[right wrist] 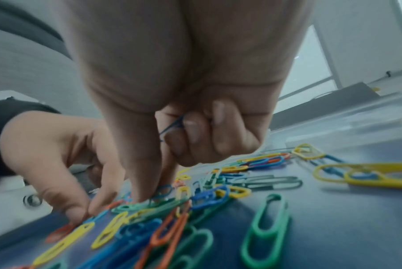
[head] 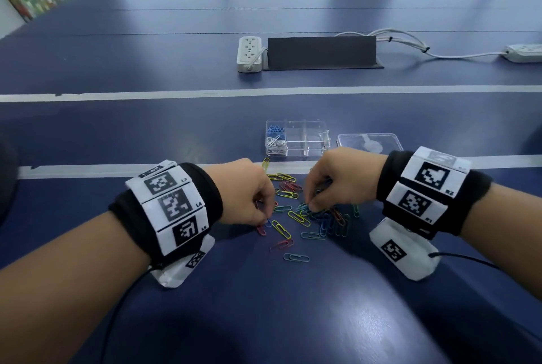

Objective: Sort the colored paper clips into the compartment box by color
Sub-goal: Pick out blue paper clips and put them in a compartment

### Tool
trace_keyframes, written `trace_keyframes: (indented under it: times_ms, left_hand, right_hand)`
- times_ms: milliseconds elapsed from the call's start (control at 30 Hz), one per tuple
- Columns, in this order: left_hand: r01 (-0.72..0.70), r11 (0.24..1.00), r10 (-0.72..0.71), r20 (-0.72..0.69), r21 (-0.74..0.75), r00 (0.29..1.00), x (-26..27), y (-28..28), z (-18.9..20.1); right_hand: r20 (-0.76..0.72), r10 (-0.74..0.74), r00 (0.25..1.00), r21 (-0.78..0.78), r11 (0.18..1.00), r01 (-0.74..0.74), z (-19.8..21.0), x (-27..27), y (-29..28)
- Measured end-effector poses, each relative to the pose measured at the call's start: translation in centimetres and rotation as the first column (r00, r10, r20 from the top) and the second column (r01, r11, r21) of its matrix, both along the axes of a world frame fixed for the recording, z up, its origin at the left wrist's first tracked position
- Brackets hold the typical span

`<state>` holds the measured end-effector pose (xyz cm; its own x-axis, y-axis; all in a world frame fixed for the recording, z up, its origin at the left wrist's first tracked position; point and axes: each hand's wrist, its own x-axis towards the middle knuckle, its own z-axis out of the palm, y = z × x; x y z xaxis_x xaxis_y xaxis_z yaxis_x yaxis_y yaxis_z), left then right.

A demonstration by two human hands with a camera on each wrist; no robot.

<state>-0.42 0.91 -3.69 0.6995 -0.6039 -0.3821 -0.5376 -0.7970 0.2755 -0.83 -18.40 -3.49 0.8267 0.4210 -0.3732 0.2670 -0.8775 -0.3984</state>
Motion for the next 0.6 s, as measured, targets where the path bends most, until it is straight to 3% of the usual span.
trace_keyframes:
  times_ms: [300,600]
  left_hand:
    - [0.039,0.999,-0.039,0.017,-0.016,0.999,0.0,0.1,-0.1]
    - [0.101,0.994,-0.103,0.044,0.033,0.994,-0.2,-0.2,-0.2]
  right_hand:
    - [0.034,-0.103,0.994,0.056,0.993,0.101,0.3,0.3,-0.9]
    - [0.129,-0.046,0.991,-0.079,0.995,0.056,0.0,-0.6,0.0]
